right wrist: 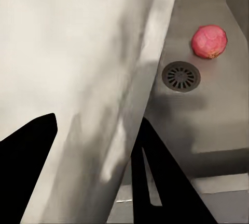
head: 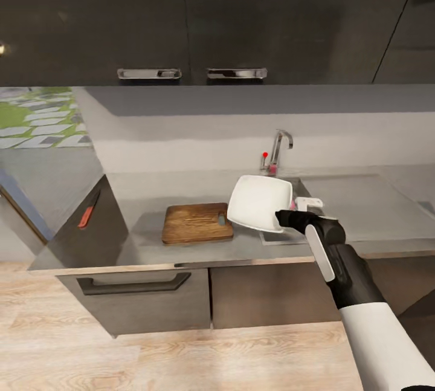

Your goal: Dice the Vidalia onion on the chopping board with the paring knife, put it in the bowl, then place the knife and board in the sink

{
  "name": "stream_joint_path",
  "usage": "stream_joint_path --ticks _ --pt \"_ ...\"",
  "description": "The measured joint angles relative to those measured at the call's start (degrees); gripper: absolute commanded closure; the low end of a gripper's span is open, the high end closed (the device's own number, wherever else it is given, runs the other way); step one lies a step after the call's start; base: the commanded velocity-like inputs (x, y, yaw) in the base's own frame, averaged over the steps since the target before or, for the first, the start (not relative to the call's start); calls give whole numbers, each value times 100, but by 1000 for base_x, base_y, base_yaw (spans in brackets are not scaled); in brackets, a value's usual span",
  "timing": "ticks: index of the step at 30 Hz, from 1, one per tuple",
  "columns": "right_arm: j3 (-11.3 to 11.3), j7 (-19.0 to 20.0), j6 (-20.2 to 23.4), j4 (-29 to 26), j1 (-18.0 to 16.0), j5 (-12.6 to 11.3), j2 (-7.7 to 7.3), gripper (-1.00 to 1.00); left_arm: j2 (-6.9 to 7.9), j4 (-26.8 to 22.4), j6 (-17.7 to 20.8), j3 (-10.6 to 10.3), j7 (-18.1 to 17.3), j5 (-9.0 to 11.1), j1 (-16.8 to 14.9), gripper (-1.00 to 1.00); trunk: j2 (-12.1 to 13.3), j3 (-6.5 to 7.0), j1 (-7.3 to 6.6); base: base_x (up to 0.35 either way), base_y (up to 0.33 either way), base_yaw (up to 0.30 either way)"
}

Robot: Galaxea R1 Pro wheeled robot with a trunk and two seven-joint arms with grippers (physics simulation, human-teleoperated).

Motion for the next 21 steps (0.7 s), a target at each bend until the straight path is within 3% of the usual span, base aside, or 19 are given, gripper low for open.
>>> stream_joint_path --ticks 5,21 --pt "3 0 504 -281 0 16 2 100 0 0 0 0 0 0 0 -100 0 0 -1 30 214 1" --pt "3 -5 555 -310 1 21 19 100 0 0 0 0 0 0 0 -100 0 0 -1 110 223 0"
